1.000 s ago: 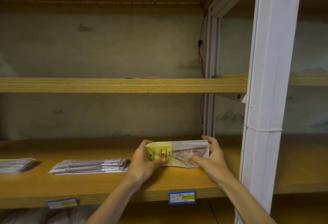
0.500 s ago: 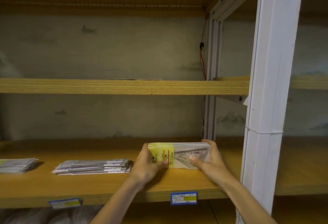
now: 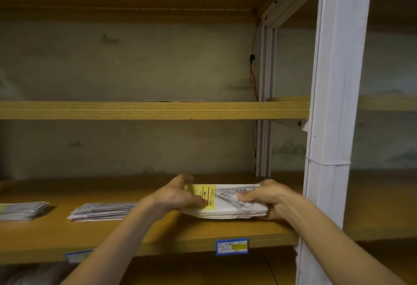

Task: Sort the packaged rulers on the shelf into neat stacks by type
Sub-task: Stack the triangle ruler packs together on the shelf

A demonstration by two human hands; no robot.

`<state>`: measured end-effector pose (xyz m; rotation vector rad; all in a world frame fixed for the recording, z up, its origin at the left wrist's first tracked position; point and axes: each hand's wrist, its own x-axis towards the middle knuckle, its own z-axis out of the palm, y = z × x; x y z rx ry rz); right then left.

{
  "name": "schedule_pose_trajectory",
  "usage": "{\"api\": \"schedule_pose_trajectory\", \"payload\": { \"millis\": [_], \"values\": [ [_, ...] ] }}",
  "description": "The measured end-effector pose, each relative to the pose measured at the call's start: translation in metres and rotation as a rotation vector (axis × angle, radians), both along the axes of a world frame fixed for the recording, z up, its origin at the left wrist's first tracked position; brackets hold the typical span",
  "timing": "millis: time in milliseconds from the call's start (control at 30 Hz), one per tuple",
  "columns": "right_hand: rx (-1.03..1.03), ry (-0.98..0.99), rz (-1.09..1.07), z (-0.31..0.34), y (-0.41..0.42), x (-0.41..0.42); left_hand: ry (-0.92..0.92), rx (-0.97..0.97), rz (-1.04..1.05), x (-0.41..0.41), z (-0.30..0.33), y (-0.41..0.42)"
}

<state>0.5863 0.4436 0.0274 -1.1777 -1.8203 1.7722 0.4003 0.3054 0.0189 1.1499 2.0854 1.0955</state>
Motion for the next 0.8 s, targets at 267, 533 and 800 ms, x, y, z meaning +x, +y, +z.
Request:
{"api": "schedule_pose_trajectory", "payload": {
  "millis": [267, 533, 800],
  "values": [
    [0.114, -0.256, 0.038, 0.002, 0.006, -0.010, 0.393, -0.130, -0.185, 0.011, -0.004, 0.012],
    [0.397, -0.490, 0.157, 0.026, -0.008, -0.008, 0.508, -0.220, -0.283, 0.015, 0.003, 0.023],
    [0.567, -0.739, 0.285, 0.042, -0.009, -0.009, 0.564, -0.325, -0.326, 0.019, 0.007, 0.039]
  ]
}}
